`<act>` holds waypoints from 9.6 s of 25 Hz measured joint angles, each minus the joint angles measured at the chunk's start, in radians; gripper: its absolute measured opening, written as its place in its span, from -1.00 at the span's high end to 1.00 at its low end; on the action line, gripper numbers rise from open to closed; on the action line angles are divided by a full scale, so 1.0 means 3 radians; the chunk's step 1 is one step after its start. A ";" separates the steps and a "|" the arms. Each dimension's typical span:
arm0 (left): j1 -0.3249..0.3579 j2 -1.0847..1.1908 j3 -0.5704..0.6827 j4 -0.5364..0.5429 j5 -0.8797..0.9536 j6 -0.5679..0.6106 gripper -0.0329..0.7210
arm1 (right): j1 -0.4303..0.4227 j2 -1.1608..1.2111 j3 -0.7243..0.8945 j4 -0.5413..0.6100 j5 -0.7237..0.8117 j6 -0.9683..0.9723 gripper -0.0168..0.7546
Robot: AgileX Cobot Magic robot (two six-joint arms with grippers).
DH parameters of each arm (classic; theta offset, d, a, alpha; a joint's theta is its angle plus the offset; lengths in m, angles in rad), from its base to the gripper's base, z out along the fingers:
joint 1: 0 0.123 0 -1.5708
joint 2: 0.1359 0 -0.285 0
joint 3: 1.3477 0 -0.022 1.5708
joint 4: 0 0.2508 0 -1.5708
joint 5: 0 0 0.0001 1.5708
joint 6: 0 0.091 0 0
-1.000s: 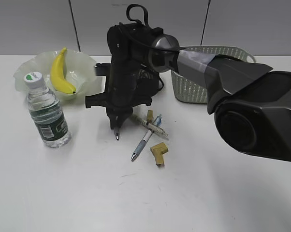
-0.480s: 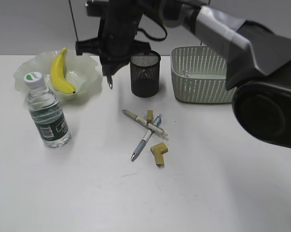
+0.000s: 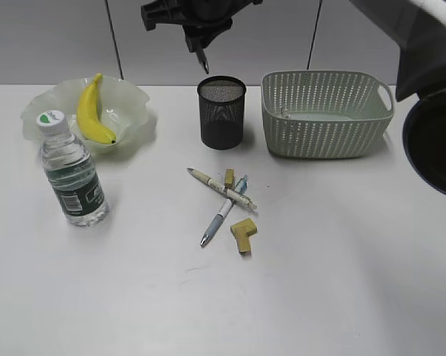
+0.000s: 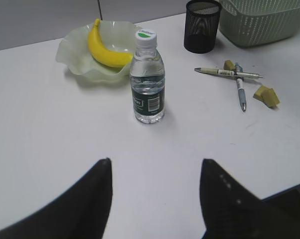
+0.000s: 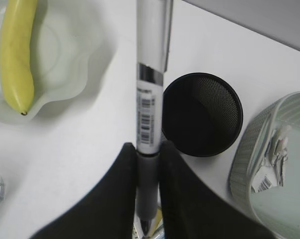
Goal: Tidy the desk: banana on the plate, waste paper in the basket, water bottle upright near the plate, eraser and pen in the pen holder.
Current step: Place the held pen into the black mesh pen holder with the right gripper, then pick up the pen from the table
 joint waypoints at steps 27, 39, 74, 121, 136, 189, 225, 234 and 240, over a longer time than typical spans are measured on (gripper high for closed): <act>0.0000 0.0000 0.0000 0.0003 -0.0008 0.0000 -0.20 | -0.0784 -0.0516 0.0754 0.1212 -0.0971 -0.1278 0.67; 0.0000 0.0000 0.0000 0.0003 -0.0011 0.0000 -0.20 | -0.0781 -0.0516 0.1311 0.1075 -0.1923 -0.1379 0.67; 0.0000 0.0000 0.0000 0.0006 -0.0011 0.0000 -0.20 | -0.0652 -0.0209 0.2362 0.1254 -0.3307 -0.1471 0.67; 0.0000 0.0000 0.0000 0.0006 -0.0014 0.0000 -0.20 | -0.0691 -0.1562 0.2441 0.0724 -0.0150 -0.0915 -0.14; 0.0000 0.0000 0.0000 0.0006 -0.0014 0.0000 -0.20 | -0.0691 -0.3914 0.4254 0.0694 -0.0026 -0.0865 0.07; -0.0401 0.4228 -0.2062 -0.1290 -0.1019 0.2606 -0.20 | -0.0691 -0.8099 0.6923 0.0376 -0.0587 -0.0824 0.07; -0.1118 0.6942 -0.2608 0.0610 -0.2303 0.3977 0.07 | -0.0691 -0.8099 0.6923 0.0376 -0.0596 -0.0824 0.07; -0.1118 0.7211 -0.2820 0.0520 -0.2319 0.3967 0.11 | -0.0691 -0.8099 0.6923 0.0376 -0.0596 -0.0824 0.07; -0.1141 0.7335 -0.3026 0.0441 -0.2219 0.3963 0.29 | -0.0691 -0.8099 0.6923 0.0376 -0.0596 -0.0824 0.07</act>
